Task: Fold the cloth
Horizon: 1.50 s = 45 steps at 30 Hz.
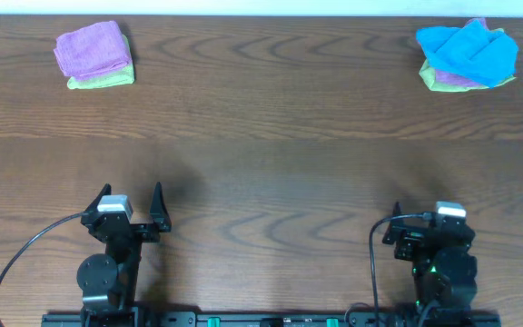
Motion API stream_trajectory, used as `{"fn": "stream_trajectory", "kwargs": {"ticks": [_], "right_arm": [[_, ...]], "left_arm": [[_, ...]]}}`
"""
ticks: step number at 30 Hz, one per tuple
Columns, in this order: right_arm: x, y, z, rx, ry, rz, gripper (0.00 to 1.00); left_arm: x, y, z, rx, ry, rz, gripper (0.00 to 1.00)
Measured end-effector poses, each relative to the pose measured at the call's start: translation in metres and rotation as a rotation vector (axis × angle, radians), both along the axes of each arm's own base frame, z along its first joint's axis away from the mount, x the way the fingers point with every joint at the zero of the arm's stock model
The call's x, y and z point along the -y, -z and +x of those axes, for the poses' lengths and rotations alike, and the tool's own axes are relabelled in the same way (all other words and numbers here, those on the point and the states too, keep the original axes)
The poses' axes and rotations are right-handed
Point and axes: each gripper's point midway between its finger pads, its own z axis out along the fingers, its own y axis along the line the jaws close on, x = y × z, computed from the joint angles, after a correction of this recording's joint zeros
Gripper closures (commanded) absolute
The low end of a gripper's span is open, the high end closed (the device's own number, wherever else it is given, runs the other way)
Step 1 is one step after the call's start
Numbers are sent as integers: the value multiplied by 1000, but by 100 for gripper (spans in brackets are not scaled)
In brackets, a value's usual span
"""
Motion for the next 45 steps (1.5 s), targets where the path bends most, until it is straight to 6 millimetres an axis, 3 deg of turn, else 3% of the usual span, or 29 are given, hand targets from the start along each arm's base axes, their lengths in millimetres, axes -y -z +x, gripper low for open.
{"fn": "stream_trajectory", "kwargs": {"ticks": [5,45], "right_arm": [[-1,10,0,-13,-7,3,1],[-3,7,1,3,-14,6,1]], "left_arm": [[0,0,0,0,0,0,4],[0,0,0,0,0,0,5]]}}
